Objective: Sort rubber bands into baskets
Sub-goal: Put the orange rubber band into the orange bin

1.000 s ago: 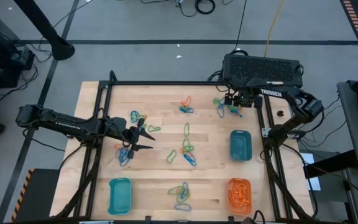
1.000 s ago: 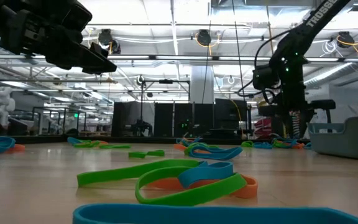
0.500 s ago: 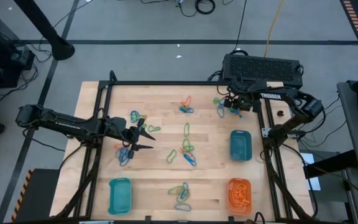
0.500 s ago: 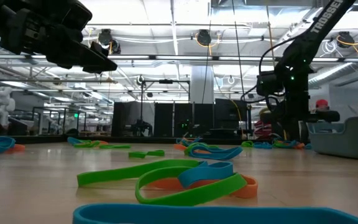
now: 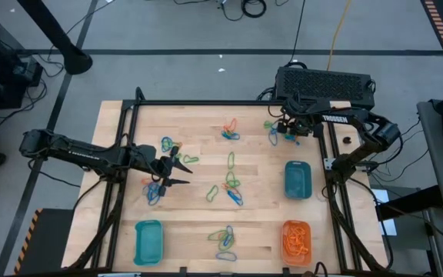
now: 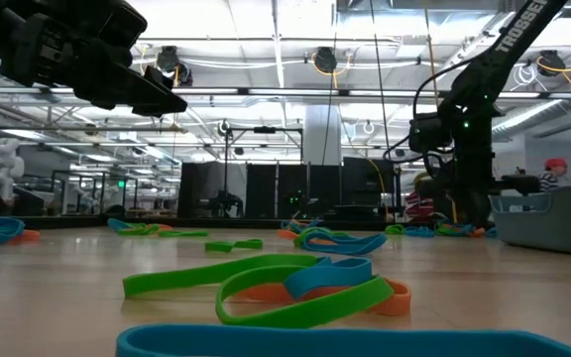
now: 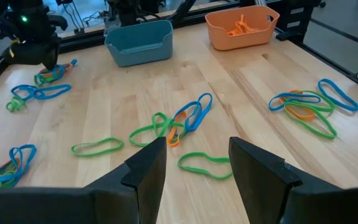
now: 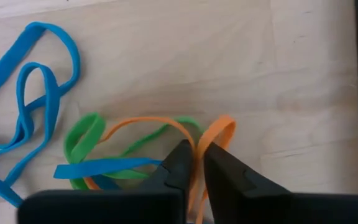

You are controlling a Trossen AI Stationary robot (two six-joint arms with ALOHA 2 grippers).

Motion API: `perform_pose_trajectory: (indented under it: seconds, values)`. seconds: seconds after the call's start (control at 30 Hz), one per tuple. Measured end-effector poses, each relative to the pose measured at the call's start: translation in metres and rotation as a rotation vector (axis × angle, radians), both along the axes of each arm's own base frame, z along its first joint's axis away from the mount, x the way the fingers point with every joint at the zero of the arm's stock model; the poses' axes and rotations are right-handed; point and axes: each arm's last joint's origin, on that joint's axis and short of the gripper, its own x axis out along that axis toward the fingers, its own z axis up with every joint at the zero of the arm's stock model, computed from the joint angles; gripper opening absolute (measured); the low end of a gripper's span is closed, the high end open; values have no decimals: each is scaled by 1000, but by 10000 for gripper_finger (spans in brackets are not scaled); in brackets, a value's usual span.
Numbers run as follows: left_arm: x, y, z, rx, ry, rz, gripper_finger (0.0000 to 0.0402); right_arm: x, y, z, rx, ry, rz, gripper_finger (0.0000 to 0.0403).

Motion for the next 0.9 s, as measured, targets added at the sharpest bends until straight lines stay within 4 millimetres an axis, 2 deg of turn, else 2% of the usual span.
perform_pose_trajectory:
  seconds: [0.1, 0.33, 0.7, 0.9]
  values:
    - [0, 0, 0, 0, 0, 0, 183, 0, 0, 0, 2, 0, 7, 6]
    - [0, 0, 0, 0, 0, 0, 183, 1, 1, 4, 31, -10, 35, 2]
    - [0, 0, 0, -1, 1, 0, 183, 20, -7, 64, -38, -54, 117, 1]
    - [-1, 0, -2, -1, 24, 1, 183, 28, -3, 68, -50, -66, 148, 6]
